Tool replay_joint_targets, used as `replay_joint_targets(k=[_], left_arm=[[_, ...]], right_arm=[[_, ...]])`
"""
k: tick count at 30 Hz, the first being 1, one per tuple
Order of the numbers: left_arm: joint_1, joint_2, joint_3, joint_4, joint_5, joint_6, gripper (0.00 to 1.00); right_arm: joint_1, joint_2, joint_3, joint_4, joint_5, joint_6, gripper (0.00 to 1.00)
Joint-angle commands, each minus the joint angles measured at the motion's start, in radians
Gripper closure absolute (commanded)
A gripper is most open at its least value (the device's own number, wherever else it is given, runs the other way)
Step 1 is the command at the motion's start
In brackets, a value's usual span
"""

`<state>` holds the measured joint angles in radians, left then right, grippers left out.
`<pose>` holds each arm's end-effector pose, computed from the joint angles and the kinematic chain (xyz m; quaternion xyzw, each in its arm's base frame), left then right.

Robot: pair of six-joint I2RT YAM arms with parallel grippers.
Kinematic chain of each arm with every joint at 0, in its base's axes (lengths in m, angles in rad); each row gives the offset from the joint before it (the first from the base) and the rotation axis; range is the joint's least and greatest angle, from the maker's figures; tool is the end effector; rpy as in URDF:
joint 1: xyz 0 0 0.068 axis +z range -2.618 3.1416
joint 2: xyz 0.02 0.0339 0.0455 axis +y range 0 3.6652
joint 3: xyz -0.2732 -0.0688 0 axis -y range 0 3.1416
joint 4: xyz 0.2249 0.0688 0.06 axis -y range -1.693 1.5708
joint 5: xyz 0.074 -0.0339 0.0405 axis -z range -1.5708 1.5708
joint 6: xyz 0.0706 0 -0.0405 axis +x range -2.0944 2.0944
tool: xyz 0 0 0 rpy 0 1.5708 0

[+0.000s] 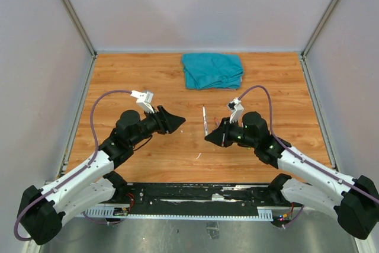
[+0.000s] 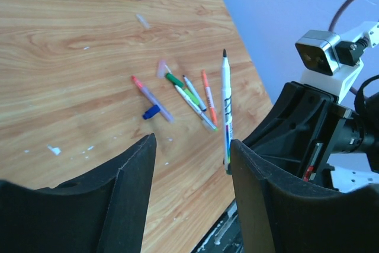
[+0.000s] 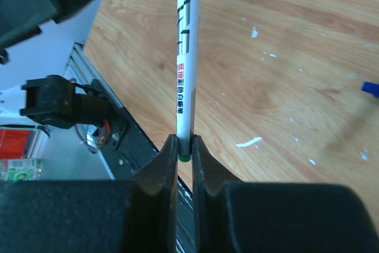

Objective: Insert the pens into the pen caps
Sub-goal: Pick up the pen from the center of the board.

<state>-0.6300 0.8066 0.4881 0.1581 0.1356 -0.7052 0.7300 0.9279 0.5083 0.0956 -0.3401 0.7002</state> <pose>0.1604 -0.1287 0.2743 0.0153 0.7608 -0.4409 0.4759 0.1477 0.1638 0.2506 -0.1107 0.7986 0.4810 0.3443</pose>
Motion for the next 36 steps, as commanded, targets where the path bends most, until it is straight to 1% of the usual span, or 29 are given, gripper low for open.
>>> replay_joint_targets(k=[1,10,21,25,31,36], left_arm=[[-0.049,0.026,-0.002,0.163,-0.021,-0.036,0.42],[-0.100,0.077,-0.033,0.286,0.007,-0.084,0.44],[-0.142,0.147,-0.037,0.324,0.006,-0.098,0.50],[-0.162,0.165,-0.040,0.342,0.006,-0.103,0.54],[-0.175,0.172,-0.044,0.359,0.004,-0.113,0.64],[-0.180,0.173,-0.045,0.363,0.005,-0.113,0.68]], right_arm=[[0.047,0.014,-0.018,0.183,-0.005,0.069,0.99],[0.094,0.085,0.018,0.279,-0.029,0.076,0.99],[0.111,0.106,0.045,0.359,-0.053,0.067,0.99],[0.112,0.116,0.050,0.366,-0.054,0.067,0.99],[0.114,0.118,0.047,0.372,-0.037,0.067,0.99],[0.114,0.112,0.045,0.370,-0.014,0.062,0.99]])
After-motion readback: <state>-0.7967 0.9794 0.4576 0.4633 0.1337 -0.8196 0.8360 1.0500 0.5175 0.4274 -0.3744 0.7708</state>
